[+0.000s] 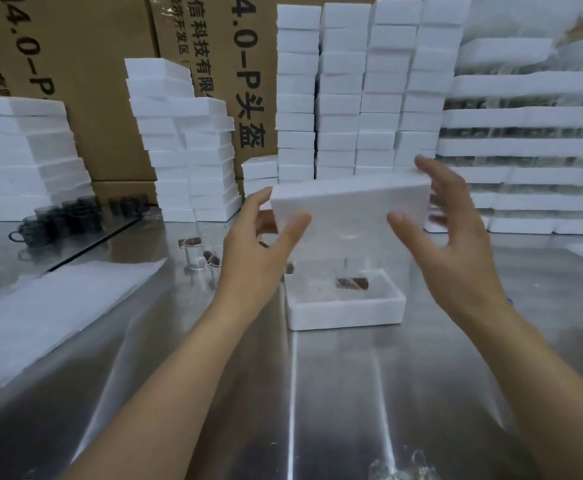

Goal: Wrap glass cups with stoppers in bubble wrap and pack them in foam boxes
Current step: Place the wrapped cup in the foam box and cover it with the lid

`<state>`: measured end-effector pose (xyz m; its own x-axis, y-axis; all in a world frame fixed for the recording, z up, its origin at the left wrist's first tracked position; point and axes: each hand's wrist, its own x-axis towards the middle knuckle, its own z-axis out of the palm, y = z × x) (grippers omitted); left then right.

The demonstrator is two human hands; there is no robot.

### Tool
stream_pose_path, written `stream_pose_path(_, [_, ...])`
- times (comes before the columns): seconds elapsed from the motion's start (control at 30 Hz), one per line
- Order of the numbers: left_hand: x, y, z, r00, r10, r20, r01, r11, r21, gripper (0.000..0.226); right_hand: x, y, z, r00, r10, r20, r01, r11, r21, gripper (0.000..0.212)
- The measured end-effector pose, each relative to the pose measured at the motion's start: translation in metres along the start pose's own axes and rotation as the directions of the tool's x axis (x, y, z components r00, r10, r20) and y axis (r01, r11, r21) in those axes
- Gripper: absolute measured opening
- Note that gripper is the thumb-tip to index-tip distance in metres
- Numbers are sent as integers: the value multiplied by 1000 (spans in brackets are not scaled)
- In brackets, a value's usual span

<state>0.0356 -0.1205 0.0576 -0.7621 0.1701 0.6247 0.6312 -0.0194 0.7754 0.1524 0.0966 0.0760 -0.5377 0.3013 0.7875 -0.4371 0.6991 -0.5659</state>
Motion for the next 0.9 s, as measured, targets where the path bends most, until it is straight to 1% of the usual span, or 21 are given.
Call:
stream_pose_path(0.03, [2,-1,0,997,-71,29,72,997,-24,71,0,2,2,995,95,42,-99,991,95,54])
stream_pose_path(0.07, [2,-3,0,989,-133,67,133,991,-9,72,-1,5,6,985,162,59,-169,974,150,53])
stream_pose_path(0.1, [2,-6,2,978,-181,102,180,983,27,71,-2,7,10,975,215,51,-221,958,184,51])
stream_pose_path(0.17, [2,-12,3,963,-230,139,222,972,76,63,-3,13,16,945,326,21,-322,918,230,48])
stream_pose_path(0.2, [3,-14,3,958,-249,144,241,968,70,57,-3,17,18,919,394,23,-388,891,235,47])
stream_pose_path(0.23, [4,-15,3,947,-284,149,279,959,54,56,-3,21,20,882,470,46,-467,854,227,45])
stream_pose_path(0.3, [5,-19,2,909,-384,164,385,922,26,69,-3,29,24,788,601,131,-614,756,228,36])
stream_pose_path(0.33, [4,-20,2,891,-421,168,425,905,10,73,-3,32,26,757,632,168,-653,718,240,31])
stream_pose_path(0.37, [4,-22,3,885,-437,159,444,896,-10,70,-4,34,27,744,642,184,-667,703,245,27])
stream_pose_path(0.47, [4,-24,7,877,-474,79,478,877,-51,45,-4,37,28,746,641,177,-665,708,237,21])
stream_pose_path(0.53, [5,-25,8,868,-495,46,497,864,-80,37,-2,37,25,757,633,162,-654,727,208,23])
stream_pose_path(0.63, [6,-24,8,861,-508,36,508,853,-119,25,-2,37,22,783,607,135,-622,771,139,31])
stream_pose_path(0.77, [4,-23,13,838,-543,52,543,824,-161,24,-3,37,21,793,593,141,-608,787,103,31])
stream_pose_path(0.9, [7,-23,17,799,-597,78,600,782,-168,25,-3,40,20,790,602,114,-612,785,94,32])
